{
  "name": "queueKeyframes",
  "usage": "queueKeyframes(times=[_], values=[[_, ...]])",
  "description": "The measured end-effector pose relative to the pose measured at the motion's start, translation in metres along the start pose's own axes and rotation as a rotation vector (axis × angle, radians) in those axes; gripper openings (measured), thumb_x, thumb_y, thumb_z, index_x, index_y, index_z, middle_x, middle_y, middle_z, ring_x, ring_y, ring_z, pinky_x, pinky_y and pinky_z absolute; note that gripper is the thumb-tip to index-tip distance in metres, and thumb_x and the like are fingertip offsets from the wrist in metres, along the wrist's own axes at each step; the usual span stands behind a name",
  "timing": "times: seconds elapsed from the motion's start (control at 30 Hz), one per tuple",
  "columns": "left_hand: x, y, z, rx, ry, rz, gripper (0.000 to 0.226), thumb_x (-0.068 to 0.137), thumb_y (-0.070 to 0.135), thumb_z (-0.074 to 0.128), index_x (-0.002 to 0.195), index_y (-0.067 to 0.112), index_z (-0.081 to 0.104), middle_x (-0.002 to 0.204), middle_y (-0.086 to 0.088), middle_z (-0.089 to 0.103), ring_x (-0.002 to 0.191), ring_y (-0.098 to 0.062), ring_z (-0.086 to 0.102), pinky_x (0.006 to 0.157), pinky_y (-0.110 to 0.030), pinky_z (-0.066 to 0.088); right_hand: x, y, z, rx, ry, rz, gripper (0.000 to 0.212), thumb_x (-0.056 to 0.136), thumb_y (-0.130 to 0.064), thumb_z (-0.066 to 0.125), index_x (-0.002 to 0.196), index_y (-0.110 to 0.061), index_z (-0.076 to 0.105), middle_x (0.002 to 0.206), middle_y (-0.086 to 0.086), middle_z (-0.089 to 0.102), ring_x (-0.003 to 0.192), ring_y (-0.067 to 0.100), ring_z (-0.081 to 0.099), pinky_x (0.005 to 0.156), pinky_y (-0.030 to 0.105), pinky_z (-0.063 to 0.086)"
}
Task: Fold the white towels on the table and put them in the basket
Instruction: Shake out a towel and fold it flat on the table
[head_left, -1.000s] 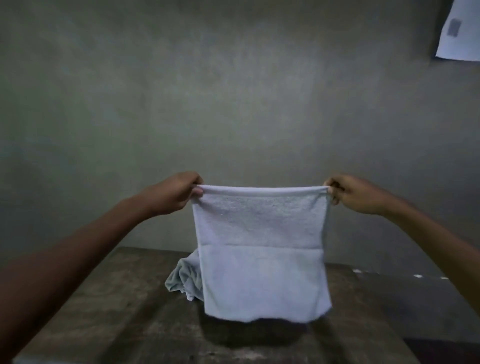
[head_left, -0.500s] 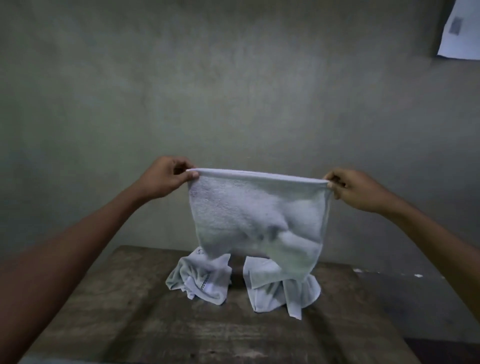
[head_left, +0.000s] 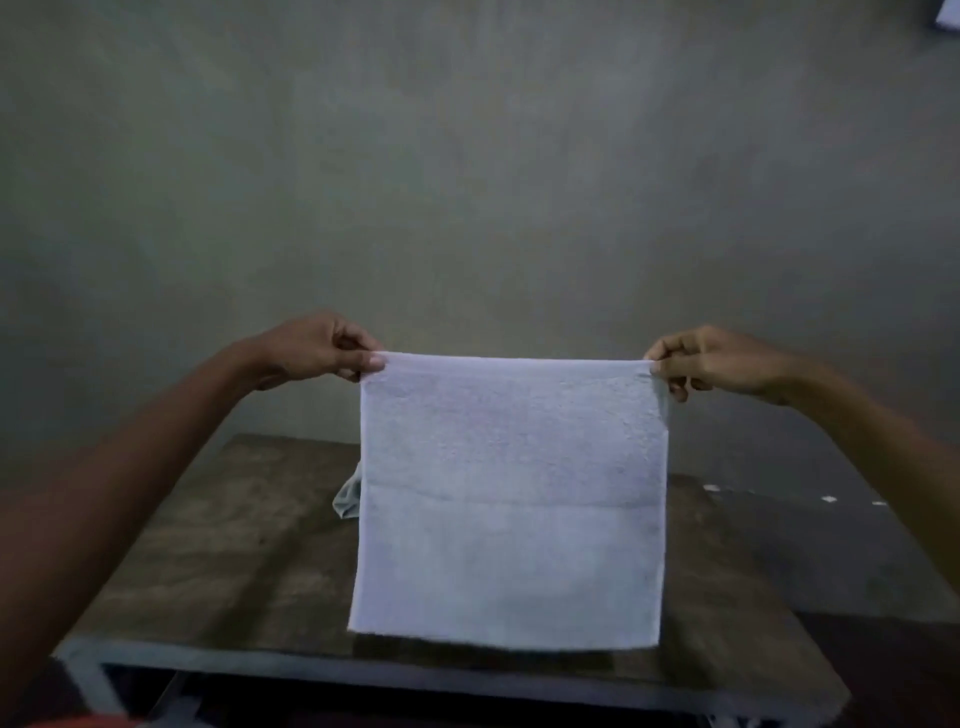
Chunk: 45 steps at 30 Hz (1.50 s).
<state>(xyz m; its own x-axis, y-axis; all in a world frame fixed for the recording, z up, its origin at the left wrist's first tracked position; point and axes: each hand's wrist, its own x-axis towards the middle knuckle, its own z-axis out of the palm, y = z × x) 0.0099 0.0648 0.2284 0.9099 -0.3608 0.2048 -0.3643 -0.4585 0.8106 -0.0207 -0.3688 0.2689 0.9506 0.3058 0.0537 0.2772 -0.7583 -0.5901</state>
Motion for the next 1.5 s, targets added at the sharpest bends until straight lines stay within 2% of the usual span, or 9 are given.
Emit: queueKeyframes(times=[0.1,0.23,0.43,0.6,0.7,0.8,0.97,1.2,1.5], values=[[0.012,-0.029,0.018,0.235,-0.005,0.011,0.013,0.079,0.02,0.074,0.083,0.008,0.07,0.072,0.0,0.067,0.061,0.002,0.057,0.061,-0.01,0.045,0.018,0.026,0.026,-0.063,-0.025,0.026,0.013,0.095,-0.012,0.053,0.091,-0.009,0.064,0.061,0.004,0.062,0.054,0.005,0.053,0.058,0.015,0.038],[0.027,-0.078,0.049,0.493,-0.013,0.043,0.006,0.082,0.019,0.071,0.086,0.014,0.07,0.075,0.013,0.065,0.063,0.01,0.056,0.062,-0.012,0.04,0.044,0.07,0.072,-0.179,-0.048,0.066,0.014,0.093,-0.01,0.054,0.084,-0.015,0.062,0.064,0.0,0.063,0.061,0.015,0.058,0.065,0.027,0.045],[0.033,-0.14,0.09,0.583,0.121,-0.016,0.01,0.079,0.012,0.068,0.087,0.017,0.071,0.085,-0.002,0.072,0.077,-0.019,0.064,0.07,-0.028,0.047,0.066,0.119,0.14,-0.168,0.113,0.114,0.012,0.089,-0.008,0.056,0.081,-0.016,0.059,0.082,0.006,0.062,0.078,0.024,0.058,0.067,0.028,0.041],[0.004,-0.174,0.111,0.537,0.074,-0.004,0.04,0.067,0.05,0.047,0.083,0.023,0.071,0.08,0.017,0.068,0.078,-0.013,0.065,0.073,-0.028,0.048,0.048,0.138,0.182,-0.248,0.171,0.06,0.01,0.087,-0.012,0.057,0.086,-0.021,0.06,0.076,-0.007,0.057,0.07,0.016,0.054,0.056,0.024,0.035],[-0.019,-0.195,0.128,0.465,0.066,-0.016,0.027,0.065,0.05,0.049,0.079,0.036,0.069,0.074,0.041,0.059,0.078,-0.001,0.061,0.073,-0.025,0.047,0.032,0.161,0.209,-0.252,0.165,-0.024,0.016,0.084,-0.01,0.058,0.083,-0.026,0.057,0.075,-0.014,0.055,0.069,0.013,0.053,0.061,0.029,0.041],[-0.046,-0.216,0.146,0.431,0.023,0.032,0.027,0.07,0.048,0.056,0.083,0.031,0.072,0.075,0.034,0.06,0.077,-0.002,0.062,0.072,-0.025,0.049,0.015,0.18,0.232,-0.255,0.133,-0.026,0.014,0.086,-0.011,0.056,0.087,-0.026,0.058,0.081,-0.014,0.056,0.071,0.005,0.052,0.064,0.027,0.044],[-0.078,-0.234,0.176,0.511,-0.021,0.075,0.029,0.07,0.046,0.058,0.081,0.023,0.073,0.074,0.007,0.068,0.07,-0.013,0.063,0.067,-0.028,0.045,-0.007,0.205,0.257,-0.237,0.102,-0.095,0.016,0.083,-0.011,0.055,0.093,-0.017,0.066,0.091,0.003,0.067,0.082,0.02,0.061,0.065,0.031,0.043],[-0.09,-0.248,0.193,0.451,-0.022,0.109,0.021,0.072,0.037,0.064,0.082,0.02,0.071,0.084,0.004,0.069,0.072,-0.016,0.064,0.066,-0.033,0.051,-0.023,0.219,0.272,-0.275,0.127,-0.177,0.022,0.075,0.009,0.068,0.093,-0.004,0.069,0.096,0.011,0.07,0.089,0.027,0.067,0.072,0.016,0.036],[-0.098,-0.244,0.194,0.454,-0.01,0.259,0.023,0.077,0.038,0.071,0.087,0.018,0.071,0.09,0.003,0.069,0.077,-0.012,0.065,0.068,-0.027,0.051,-0.034,0.228,0.274,-0.254,0.115,-0.148,0.021,0.083,-0.02,0.071,0.104,-0.016,0.072,0.106,-0.001,0.07,0.094,0.016,0.066,0.078,0.032,0.052]])
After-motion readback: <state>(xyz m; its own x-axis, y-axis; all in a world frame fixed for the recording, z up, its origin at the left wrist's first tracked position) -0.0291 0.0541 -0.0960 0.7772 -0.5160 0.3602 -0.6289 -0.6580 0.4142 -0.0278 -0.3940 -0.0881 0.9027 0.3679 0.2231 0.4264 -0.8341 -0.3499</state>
